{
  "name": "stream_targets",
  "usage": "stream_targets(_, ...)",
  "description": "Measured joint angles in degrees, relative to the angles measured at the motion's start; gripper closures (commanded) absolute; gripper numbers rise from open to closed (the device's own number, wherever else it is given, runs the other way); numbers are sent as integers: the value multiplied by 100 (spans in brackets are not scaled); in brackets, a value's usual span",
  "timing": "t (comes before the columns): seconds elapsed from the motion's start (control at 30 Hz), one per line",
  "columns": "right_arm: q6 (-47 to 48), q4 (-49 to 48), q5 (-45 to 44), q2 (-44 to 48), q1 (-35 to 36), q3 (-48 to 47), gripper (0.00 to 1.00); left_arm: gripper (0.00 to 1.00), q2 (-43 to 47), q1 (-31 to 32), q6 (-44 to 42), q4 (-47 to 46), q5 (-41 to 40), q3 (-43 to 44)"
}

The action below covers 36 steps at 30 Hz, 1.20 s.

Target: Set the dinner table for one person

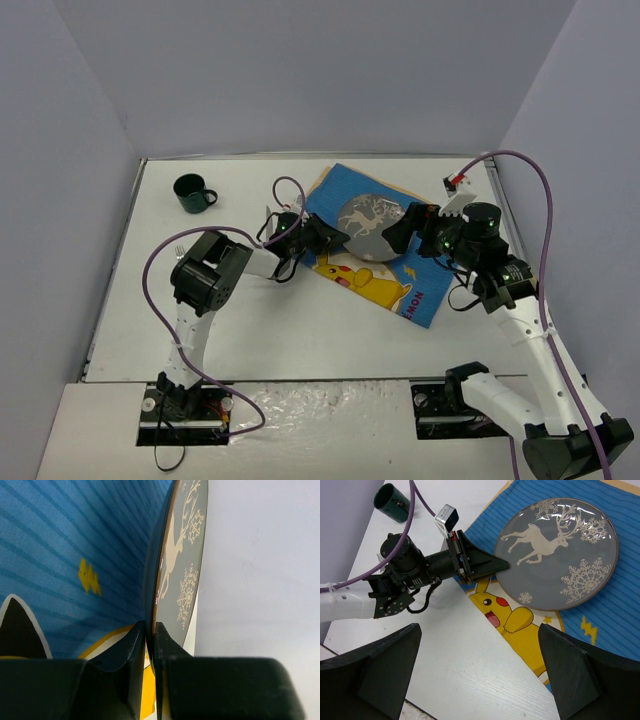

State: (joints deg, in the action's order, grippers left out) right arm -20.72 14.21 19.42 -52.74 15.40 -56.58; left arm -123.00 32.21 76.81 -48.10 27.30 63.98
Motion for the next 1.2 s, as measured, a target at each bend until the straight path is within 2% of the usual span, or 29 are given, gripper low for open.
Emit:
stream_targets(0.37, -18, 24, -59, 91, 0, 117, 0, 100, -25, 40, 140, -100, -7, -360)
stream_targets(0.47, -18, 23, -59, 91, -3, 159, 0, 97, -87, 70, 168, -112, -6, -366)
stream_targets(0.57, -18, 29, -59, 92, -4, 189, 0, 80, -142, 85, 201, -133, 0, -366)
stream_targets(0.67, -18, 25, -60, 117, -4, 228, 0, 57, -155, 85, 275, -232, 21, -369)
stream_targets(0.97, 9, 38, -124, 183, -4, 262, 0, 5, 227, 85, 340, -235, 0, -596)
stream_targets(1.07, 78, 59, -188, 187, -4, 262, 0, 3, 731, 79, 47, 548, -59, -727)
stream_targets(1.2, 209, 113, -310, 185, -4, 253, 0, 3, 1767, 61, -835, 2322, -319, -630)
